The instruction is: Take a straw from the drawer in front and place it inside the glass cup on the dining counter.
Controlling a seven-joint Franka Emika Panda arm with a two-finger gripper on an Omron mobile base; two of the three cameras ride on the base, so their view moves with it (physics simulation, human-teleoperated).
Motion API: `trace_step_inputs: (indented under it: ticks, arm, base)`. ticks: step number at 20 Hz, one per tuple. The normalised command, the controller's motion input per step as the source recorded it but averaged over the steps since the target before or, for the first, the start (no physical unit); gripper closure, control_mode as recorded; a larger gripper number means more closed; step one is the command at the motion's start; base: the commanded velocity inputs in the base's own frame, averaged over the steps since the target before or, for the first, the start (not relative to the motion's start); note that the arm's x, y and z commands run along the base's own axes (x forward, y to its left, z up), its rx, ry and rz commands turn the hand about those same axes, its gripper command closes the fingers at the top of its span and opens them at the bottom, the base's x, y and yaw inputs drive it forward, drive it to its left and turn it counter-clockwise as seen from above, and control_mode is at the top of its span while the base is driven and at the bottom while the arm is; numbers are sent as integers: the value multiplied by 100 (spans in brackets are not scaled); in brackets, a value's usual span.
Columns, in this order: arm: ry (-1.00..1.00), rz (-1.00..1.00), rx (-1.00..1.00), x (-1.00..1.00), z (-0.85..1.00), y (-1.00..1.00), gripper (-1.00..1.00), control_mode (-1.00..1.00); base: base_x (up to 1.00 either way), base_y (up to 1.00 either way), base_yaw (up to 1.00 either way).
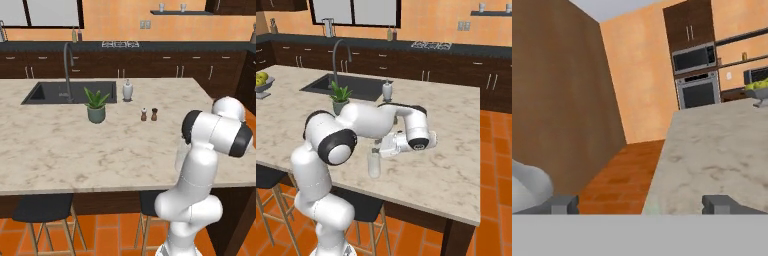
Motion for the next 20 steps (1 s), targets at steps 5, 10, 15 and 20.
trace_step_inputs:
  ticks: [5, 10, 15, 20]
  arm:
    - [-19, 0, -14, -18, 58, 3, -100, -100]
    - [-39, 0, -42, -49, 59, 58, -100, -100]
    - [-33, 0, -46, -43, 48, 90, -100, -100]
    - [-20, 0, -45, -24, 24, 91, -100, -100]
  base:
    - [0, 0, 0]
    - [0, 0, 0]
    - [0, 0, 0]
    - [0, 0, 0]
